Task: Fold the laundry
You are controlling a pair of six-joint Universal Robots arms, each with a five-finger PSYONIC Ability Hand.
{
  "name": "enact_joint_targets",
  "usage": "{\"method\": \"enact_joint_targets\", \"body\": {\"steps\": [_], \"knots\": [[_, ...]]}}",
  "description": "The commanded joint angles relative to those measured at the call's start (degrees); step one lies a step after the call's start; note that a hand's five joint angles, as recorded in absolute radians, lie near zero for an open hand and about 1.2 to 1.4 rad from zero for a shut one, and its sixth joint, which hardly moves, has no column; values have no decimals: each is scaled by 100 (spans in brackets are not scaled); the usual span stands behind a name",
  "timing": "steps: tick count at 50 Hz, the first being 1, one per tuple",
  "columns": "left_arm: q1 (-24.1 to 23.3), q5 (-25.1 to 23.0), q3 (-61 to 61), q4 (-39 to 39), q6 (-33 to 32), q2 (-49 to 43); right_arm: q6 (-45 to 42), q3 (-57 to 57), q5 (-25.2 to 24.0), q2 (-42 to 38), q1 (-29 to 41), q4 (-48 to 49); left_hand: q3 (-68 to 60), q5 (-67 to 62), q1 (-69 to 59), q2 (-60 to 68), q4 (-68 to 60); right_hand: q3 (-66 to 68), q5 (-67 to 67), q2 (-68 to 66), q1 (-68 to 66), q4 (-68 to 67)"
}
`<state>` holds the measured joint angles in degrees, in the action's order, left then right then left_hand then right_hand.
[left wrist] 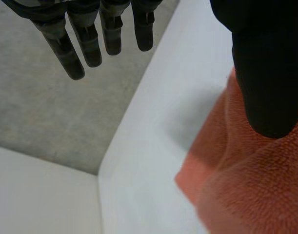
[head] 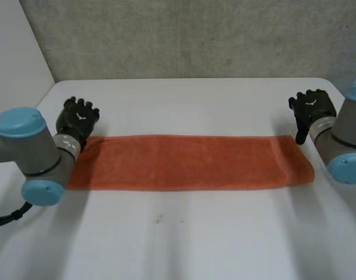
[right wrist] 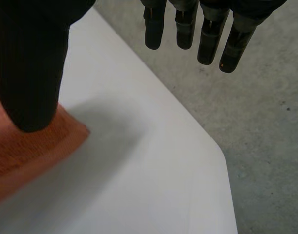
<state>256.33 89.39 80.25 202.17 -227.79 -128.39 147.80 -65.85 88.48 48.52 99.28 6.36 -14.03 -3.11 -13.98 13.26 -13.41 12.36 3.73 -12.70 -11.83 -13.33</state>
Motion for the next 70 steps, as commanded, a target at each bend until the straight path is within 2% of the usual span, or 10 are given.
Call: {"method": "enact_joint_targets", "body": {"steps": [1,7,13,24,28,39,51,61,62,70], "knots": [[23,105,859,7,85,1042,170,-1481,-471,1456,-268,-187,263,172,259,-187,202,-236,-373,270,183,333],[31,87,1616,16,770,1624,153,-2441,-981,1916,-603,-425,280,188,276,-203,218,-163,-299,196,110,259],[66,78,1933,33,1473,1747,153,-2942,-1245,1907,-831,-258,280,188,276,-203,218,898,762,-864,-951,-801],[102,78,2038,77,1659,1747,82,-2952,-1518,1248,-946,428,263,172,259,-187,202,2430,2293,-2396,-2483,-2333],[102,78,2065,77,1659,1747,74,-2732,-1483,897,-963,437,263,172,259,-187,202,6757,6621,-6723,-6810,-6660],[84,78,2091,77,1659,1756,-233,-2390,-596,1440,-1858,490,263,172,259,-187,202,6764,6627,-6730,-6817,-6667],[67,87,2100,77,1659,1765,-1482,-1747,-481,1450,-2291,446,280,188,276,-203,218,6764,6627,-6730,-6817,-6667],[58,105,2153,69,1668,1782,-946,-1387,-780,1819,-498,446,280,188,276,-203,218,6764,6627,-6730,-6817,-6667],[58,105,2162,69,1668,1782,-955,-1335,-997,1828,112,480,280,188,276,-203,218,6764,6627,-6730,-6817,-6667],[49,96,2179,69,1668,1844,-946,-861,-1421,1601,2021,489,280,188,276,-203,218,6764,6627,-6730,-6817,-6667]]}}
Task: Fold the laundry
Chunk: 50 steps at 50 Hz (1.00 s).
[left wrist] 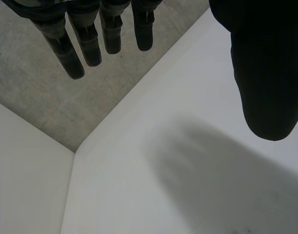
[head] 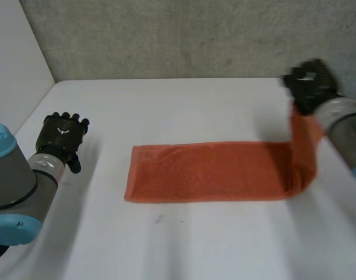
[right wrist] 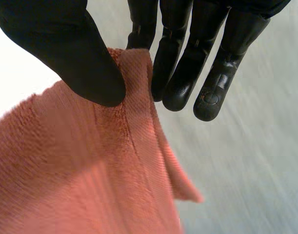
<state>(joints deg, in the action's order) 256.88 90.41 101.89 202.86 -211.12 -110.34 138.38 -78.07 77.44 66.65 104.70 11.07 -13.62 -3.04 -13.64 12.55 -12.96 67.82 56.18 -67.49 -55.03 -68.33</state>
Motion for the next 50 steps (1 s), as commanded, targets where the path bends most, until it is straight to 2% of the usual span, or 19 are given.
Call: {"method": "enact_joint_targets", "body": {"steps": [1,4,10,11,12,15,16,17,21,23,25,27,31,36,39,43,46,48,50], "knots": [[2,-6,15,-1,0,38,-21,528,-344,-475,1874,18,240,182,242,-132,174,1218,1382,-1251,-2497,-1167],[11,-6,24,-1,0,38,-39,871,-370,-1116,2587,-8,240,182,242,-132,174,1218,1382,-1251,-2497,-1167],[28,-6,33,-1,0,38,-266,1162,-248,-2066,3239,-184,240,182,242,-132,174,1218,1382,-1251,-2497,-1167],[20,-6,33,-1,0,38,-345,1171,-221,-2173,3284,-219,240,182,242,-132,174,191,355,-224,-1470,-140],[20,-14,41,-1,0,38,-494,1197,-160,-2305,3302,-307,240,182,242,-132,174,-2450,-2286,2417,1171,2501],[20,-14,42,-1,0,39,-645,1250,112,-2341,3285,-369,240,182,242,-132,174,-5093,-4930,5060,3814,5145],[20,-14,50,-1,0,38,-628,1294,391,-2306,3250,-369,240,182,242,-132,174,-5782,-5618,5749,4503,5833],[11,-14,50,-1,0,47,-628,1294,394,-2306,3249,-369,240,182,242,-132,174,-5782,-5618,5749,4503,5833],[-7,-14,59,-1,0,47,-181,1259,1087,-1886,3197,-404,240,182,242,-132,174,-5782,-5618,5749,4503,5833],[-16,-14,85,-1,0,47,634,997,1386,-1263,2935,-457,240,182,242,-132,174,-5782,-5618,5749,4503,5833],[-33,-14,94,-1,0,47,1058,733,1396,-1006,2644,-553,240,182,242,-132,174,-5782,-5618,5749,4503,5833],[-33,-14,103,-1,0,47,1593,304,1265,-735,2241,-702,240,182,242,-132,174,-5782,-5618,5749,4503,5833],[-51,-14,121,-1,0,47,2034,-347,941,-435,1748,-957,240,182,242,-132,174,-5782,-5618,5749,4503,5833],[-86,-14,129,8,0,47,2053,-1052,684,-329,1201,-993,240,182,242,-132,174,-5757,-5593,5724,4478,5808],[-104,-14,129,-1,-8,47,2053,-1508,492,-293,667,-801,240,182,242,-132,174,-4584,-4420,4551,3305,4635],[-139,-6,138,8,0,39,2053,-1825,228,-311,332,-485,240,182,242,-132,174,-3272,-3108,3239,1993,3323],[-183,-6,138,8,0,38,2053,-1966,61,-320,226,-343,240,182,242,-132,174,-2664,-2500,2631,1385,2715],[-191,-6,138,8,0,38,2044,-2054,-54,-337,138,-238,240,182,242,-132,174,-1672,-1509,1640,393,1724],[-200,-6,147,-1,0,38,2044,-2072,-80,-355,120,-220,240,182,242,-132,174,-1484,-1321,1451,205,1535]]}}
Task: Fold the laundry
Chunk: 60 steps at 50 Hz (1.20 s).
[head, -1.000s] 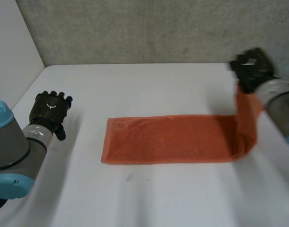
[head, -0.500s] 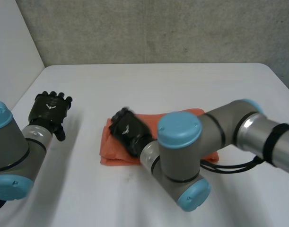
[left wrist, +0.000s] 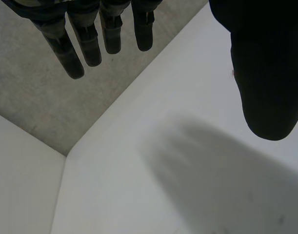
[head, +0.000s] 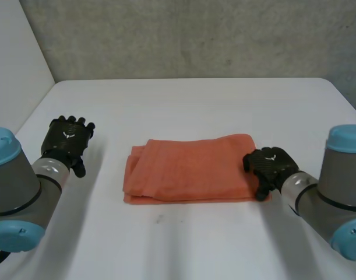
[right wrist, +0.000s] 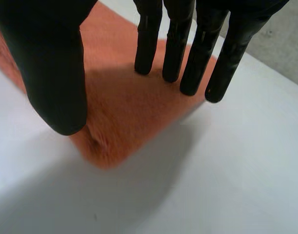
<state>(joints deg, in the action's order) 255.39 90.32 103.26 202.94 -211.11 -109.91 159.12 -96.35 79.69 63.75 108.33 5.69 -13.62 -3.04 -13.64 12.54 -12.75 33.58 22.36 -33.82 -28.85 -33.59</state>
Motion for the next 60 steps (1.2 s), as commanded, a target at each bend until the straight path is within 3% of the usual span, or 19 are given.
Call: {"method": "enact_joint_targets", "body": {"steps": [1,3,15,19,22,23,24,35,36,38,39,40,44,46,48,54,60], "knots": [[-50,4,10,0,0,-4,-47,-278,-297,-99,-294,405,240,182,242,-132,153,2856,2978,-2832,-3328,-2855],[-50,4,10,0,0,-13,-47,-287,-288,-109,-347,511,240,182,242,-132,153,4521,4643,-4497,-4994,-4520],[-68,12,37,0,0,5,-591,160,213,243,-400,925,240,182,242,-132,153,4642,4764,-4618,-5115,-4641],[-77,12,46,0,0,5,-1163,722,415,305,406,872,240,182,242,-132,153,4642,4764,-4618,-5115,-4641],[-94,30,46,-9,0,22,-1401,1249,477,208,1408,802,240,182,242,-132,153,4642,4764,-4618,-5115,-4641],[-103,30,46,-9,0,40,-1401,1251,477,208,1411,802,240,182,242,-132,153,4642,4764,-4618,-5115,-4641],[-112,39,46,-9,0,57,-1558,1512,477,121,1915,688,240,182,242,-132,153,4642,4764,-4618,-5115,-4641],[-226,65,-7,-53,281,479,-2200,1787,441,-1224,3150,608,240,182,242,-132,153,4642,4764,-4618,-5115,-4641],[-287,65,-59,-61,429,523,-2183,1778,459,-1225,3142,617,240,182,242,-132,153,3982,4104,-3958,-4454,-3981],[-358,65,-112,-61,606,576,-2131,1761,486,-1172,3133,617,223,165,225,-115,136,1115,1237,-1090,-1587,-1114],[-402,65,-156,-61,693,602,-2026,1726,486,-1059,3107,661,206,148,208,-98,120,-1532,-1410,1556,1060,1533],[-480,65,-261,-61,868,637,-1947,1708,486,-953,3089,678,173,115,175,-65,86,-2208,-2086,2232,1736,2209],[-796,65,-612,-96,1352,638,-1296,1646,486,-372,2808,696,89,31,91,19,2,-2358,-2236,2382,1885,2359],[-964,65,-771,-149,1528,638,-545,1611,468,-119,2433,679,55,-3,57,53,-32,-2358,-2236,2382,1885,2359],[-1235,56,-1051,-289,1774,524,354,1620,424,-56,2106,617,21,-37,23,87,-66,-2358,-2236,2382,1885,2359],[-1947,47,-1895,-685,2354,-371,1822,1637,205,-56,1535,241,5,-54,6,103,-82,-2358,-2236,2382,1885,2359],[-2177,12,-2694,-948,2855,-1354,1983,1760,82,-188,1041,-200,-113,-171,-111,221,-200,-2358,-2236,2382,1885,2359]]}}
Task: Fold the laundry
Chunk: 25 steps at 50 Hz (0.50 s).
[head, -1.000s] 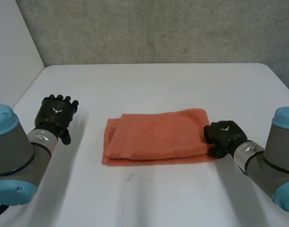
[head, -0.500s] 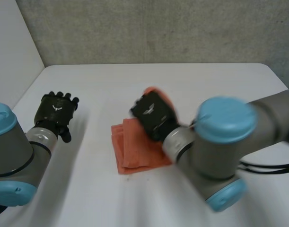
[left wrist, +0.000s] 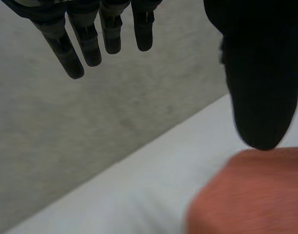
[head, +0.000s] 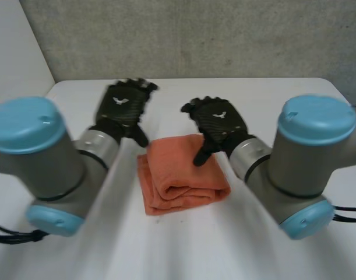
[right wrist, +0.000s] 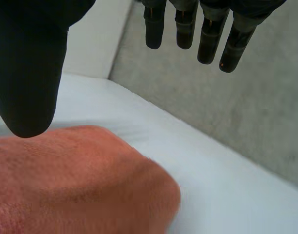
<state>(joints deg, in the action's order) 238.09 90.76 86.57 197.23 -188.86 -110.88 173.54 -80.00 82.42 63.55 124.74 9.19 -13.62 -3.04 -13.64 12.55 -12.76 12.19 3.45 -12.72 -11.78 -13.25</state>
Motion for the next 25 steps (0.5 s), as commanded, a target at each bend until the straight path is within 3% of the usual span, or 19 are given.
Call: {"method": "enact_joint_targets", "body": {"steps": [1,6,14,20,25], "knots": [[-456,-32,-1115,-422,666,-1365,549,159,-174,-220,-626,-576,-147,-205,-145,254,-233,-219,-345,272,178,325],[-544,-32,-1537,-835,719,-1971,584,432,-25,-598,-846,-804,-197,-256,-196,305,-284,-219,-345,272,178,325],[-457,152,-1354,-1169,710,-2069,531,837,-104,-915,-794,-1042,-147,-205,-145,255,-234,-219,-345,272,178,325],[-280,679,-871,-1319,588,-1902,505,1434,-709,-1327,-750,-1718,-97,-155,-95,204,-183,-219,-345,272,178,325],[-280,777,-633,-1363,359,-1814,461,1794,-904,-1793,-530,-2017,-80,-138,-78,187,-166,-219,-345,272,178,325]]}}
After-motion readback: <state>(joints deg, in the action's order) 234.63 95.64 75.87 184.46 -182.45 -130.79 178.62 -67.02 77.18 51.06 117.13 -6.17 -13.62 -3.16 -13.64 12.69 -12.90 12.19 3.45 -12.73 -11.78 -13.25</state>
